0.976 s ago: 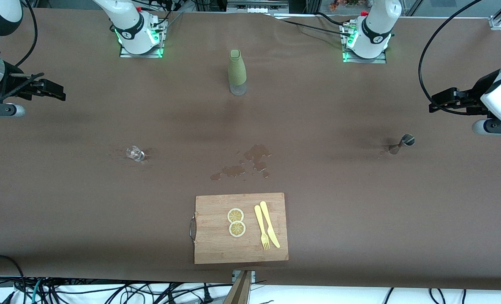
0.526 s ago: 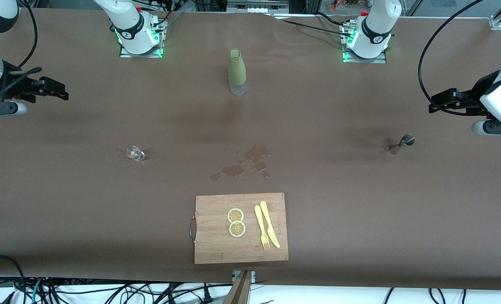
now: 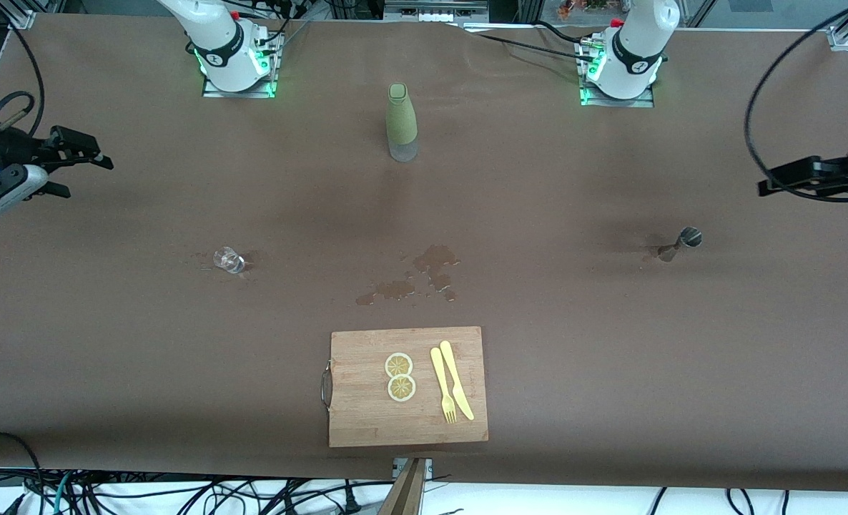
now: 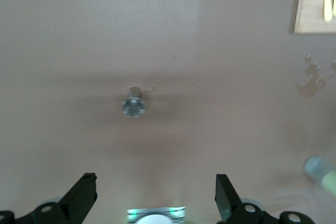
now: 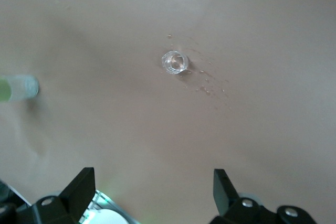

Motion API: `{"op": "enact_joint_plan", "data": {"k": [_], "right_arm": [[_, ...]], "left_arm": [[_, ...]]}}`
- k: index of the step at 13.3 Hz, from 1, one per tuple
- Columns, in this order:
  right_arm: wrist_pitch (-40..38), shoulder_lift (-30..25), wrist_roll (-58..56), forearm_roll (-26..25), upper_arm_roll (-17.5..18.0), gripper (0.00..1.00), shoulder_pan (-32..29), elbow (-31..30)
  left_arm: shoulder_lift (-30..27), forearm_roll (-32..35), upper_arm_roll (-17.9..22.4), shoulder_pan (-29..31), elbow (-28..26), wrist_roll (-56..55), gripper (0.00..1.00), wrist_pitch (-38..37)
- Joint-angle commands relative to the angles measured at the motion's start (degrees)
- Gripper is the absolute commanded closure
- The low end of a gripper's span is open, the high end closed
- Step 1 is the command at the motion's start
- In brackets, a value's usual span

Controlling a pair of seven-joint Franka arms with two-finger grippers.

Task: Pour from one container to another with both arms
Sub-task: 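Reach the right gripper to the glass cup while the left gripper reaches the jigger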

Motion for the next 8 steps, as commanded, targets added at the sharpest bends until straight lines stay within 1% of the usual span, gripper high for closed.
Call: {"op": "enact_joint_plan", "data": {"k": [1, 3, 4, 6, 8], "right_arm": [[-0.7, 4.0, -16.3, 4.9, -1.0, 0.0, -3.0, 1.1], [-0.3, 7.5, -28.0, 9.6, -1.0, 0.0, -6.3, 1.1], [0.2, 9.3, -34.2, 11.8, -1.0, 0.0, -7.8, 1.2], [1.0, 12.8, -44.7, 16.9, -1.0, 0.0, -10.2, 1.2], [2.5, 16.4, -55.4, 21.9, -1.0, 0.0, -11.4, 1.2]], "left_arm": [[4.2, -1.8, 2.3, 4.1, 0.0, 16.1, 0.0, 0.0], [7.6, -1.9, 2.4, 8.2, -0.5, 25.0, 0.0, -0.3], [8.5, -3.6, 2.4, 10.9, -1.2, 30.8, 0.0, 0.1], [10.7, -8.3, 3.5, 15.4, -2.7, 42.7, 0.0, 0.0], [12.2, -16.1, 6.4, 18.3, -7.1, 52.7, 0.0, -0.5]]}}
